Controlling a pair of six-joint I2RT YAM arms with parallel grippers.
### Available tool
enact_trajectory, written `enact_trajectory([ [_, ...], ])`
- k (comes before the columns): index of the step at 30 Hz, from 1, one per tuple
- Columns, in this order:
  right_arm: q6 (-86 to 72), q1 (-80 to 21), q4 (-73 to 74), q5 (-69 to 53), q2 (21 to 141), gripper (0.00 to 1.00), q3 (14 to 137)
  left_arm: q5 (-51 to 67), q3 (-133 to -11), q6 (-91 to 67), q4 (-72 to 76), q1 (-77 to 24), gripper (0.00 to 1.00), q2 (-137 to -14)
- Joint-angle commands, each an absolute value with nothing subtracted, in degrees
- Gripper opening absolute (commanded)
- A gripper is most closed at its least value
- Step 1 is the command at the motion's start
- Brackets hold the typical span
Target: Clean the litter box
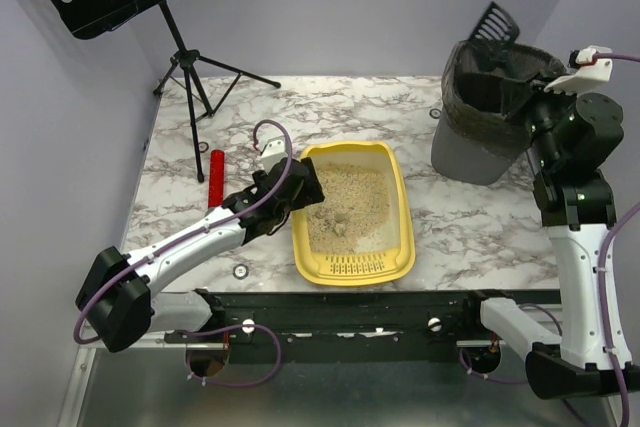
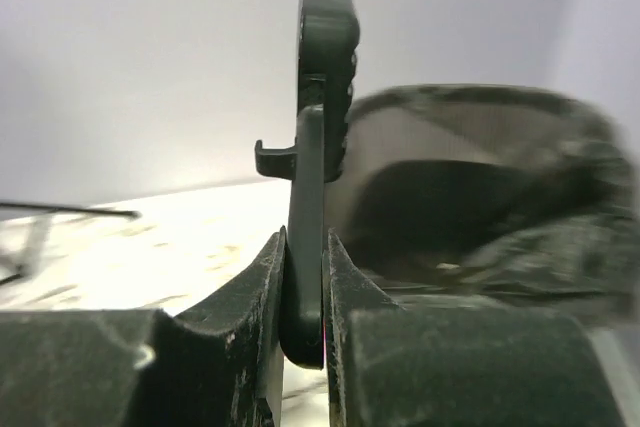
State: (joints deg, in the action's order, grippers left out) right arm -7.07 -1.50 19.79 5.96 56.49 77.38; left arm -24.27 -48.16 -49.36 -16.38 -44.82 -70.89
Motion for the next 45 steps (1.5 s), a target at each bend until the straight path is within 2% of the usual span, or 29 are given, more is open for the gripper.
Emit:
enact_trajectory([
  [1,-25.64,-1.41,22.23,-20.89,55.46,0.01,77.26,-21.0,-48.6,-48.52,-15.73,-43.86,0.99,-72.33],
  [5,-32.16,-3.68,25.84,-34.43,55.02,0.01,71.84,-21.88,-50.27,-48.08,-18.18,-43.86,0.98,-74.44],
  [9,-33.65,-13.86,35.38,-26.03,51.25,0.01,66.1,-21.71,-51.06,-47.99,-19.77,-43.86,0.94,-75.94],
  [14,-36.21,-15.73,42.62,-20.41,45.54,0.01,61.62,-20.83,-48.96,-48.43,-18.37,-43.95,0.9,-74.88],
  [16,-35.51,-16.08,48.84,-18.55,45.09,0.01,63.44,-20.48,-48.87,-47.9,-18.19,-43.95,0.89,-74.88],
  [17,-35.51,-16.26,51.22,-16.54,45.35,0.01,64.41,-19.96,-48.78,-47.9,-18.02,-43.86,0.83,-74.97],
  [19,-34.98,-17.22,56.41,-16.17,46.14,0.01,65.39,-18.73,-48.52,-47.55,-17.06,-43.86,0.78,-75.14],
  [20,-34.72,-17.49,57.82,-16.26,46.75,0.01,65.48,-18.02,-48.17,-47.29,-15.92,-43.94,0.71,-75.06],
  [23,-35.42,-19.42,60.81,-14.43,47.72,0.01,65.74,-17.23,-48.25,-47.55,-16.0,-43.95,0.63,-75.41],
  [27,-39.09,-26.95,61.27,-8.98,51.14,0.01,66.44,-16.35,-48.69,-47.9,-17.05,-43.95,0.61,-75.59],
  [30,-42.7,-33.98,62.92,-0.28,54.48,0.01,68.63,-17.31,-48.78,-48.34,-18.71,-44.03,0.61,-75.32],
  [37,-48.69,-43.15,68.29,14.23,68.37,0.01,74.17,-17.32,-47.81,-49.31,-18.99,-44.3,0.58,-74.09],
  [45,-49.74,-43.68,56.28,10.37,75.84,0.01,66.98,-14.68,-47.2,-49.22,-16.26,-44.65,0.55,-74.79],
])
